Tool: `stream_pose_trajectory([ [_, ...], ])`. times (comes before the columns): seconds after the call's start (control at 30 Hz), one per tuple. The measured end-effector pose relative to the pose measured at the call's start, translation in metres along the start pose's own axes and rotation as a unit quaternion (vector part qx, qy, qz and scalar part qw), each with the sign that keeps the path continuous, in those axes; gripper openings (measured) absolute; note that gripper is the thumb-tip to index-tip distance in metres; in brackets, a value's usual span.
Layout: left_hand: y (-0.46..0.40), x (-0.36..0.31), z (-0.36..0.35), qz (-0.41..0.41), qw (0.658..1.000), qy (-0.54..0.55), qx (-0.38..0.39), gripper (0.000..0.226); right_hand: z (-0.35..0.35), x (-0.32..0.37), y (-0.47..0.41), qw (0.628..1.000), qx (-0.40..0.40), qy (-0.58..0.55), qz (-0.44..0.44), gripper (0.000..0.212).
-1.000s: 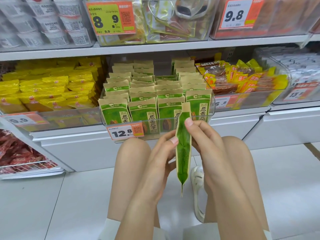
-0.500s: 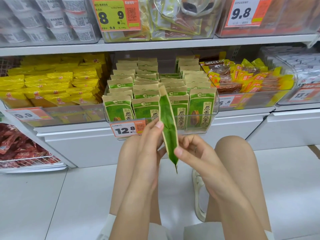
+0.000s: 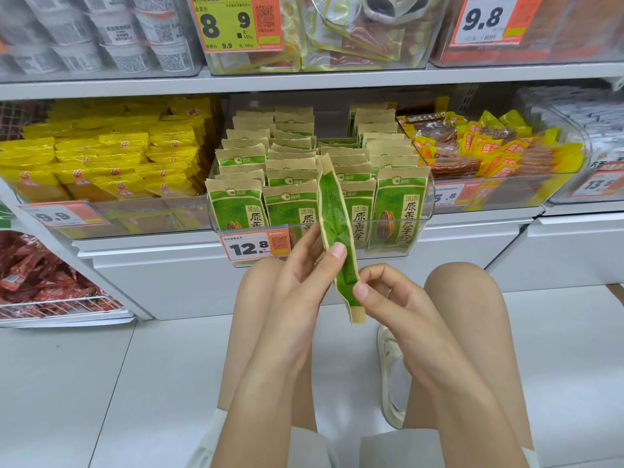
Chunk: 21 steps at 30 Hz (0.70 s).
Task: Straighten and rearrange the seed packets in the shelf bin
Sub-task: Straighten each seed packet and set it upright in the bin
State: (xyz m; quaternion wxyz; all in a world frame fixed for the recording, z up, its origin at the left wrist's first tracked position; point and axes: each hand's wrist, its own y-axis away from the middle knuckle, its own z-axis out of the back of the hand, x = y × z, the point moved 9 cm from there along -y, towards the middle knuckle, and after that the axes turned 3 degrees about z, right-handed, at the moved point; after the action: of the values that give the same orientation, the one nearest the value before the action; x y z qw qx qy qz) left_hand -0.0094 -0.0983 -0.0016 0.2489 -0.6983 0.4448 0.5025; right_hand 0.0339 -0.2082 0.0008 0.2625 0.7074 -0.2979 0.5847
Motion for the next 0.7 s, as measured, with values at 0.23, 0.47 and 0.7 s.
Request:
stream_pose_trajectory([
  [0.23, 0.002, 0.001, -0.005, -0.001, 1.000, -0.012, 0.010, 0.041, 0.011, 0.006, -0.002, 0.995, -0.092, 0.010, 0.044, 0.022],
  [0.47, 0.006, -0.008, -0.003, -0.043, 0.997, -0.026, -0.061, 0.027, 0.017, 0.021, 0.008, 0.916, -0.194, 0.316, 0.154, 0.033],
  [0.7, 0.008, 0.010, 0.001, 0.061, 0.997, -0.039, 0.030, 0.031, 0.039, 0.012, 0.003, 0.967, -0.221, 0.064, 0.109, 0.048],
])
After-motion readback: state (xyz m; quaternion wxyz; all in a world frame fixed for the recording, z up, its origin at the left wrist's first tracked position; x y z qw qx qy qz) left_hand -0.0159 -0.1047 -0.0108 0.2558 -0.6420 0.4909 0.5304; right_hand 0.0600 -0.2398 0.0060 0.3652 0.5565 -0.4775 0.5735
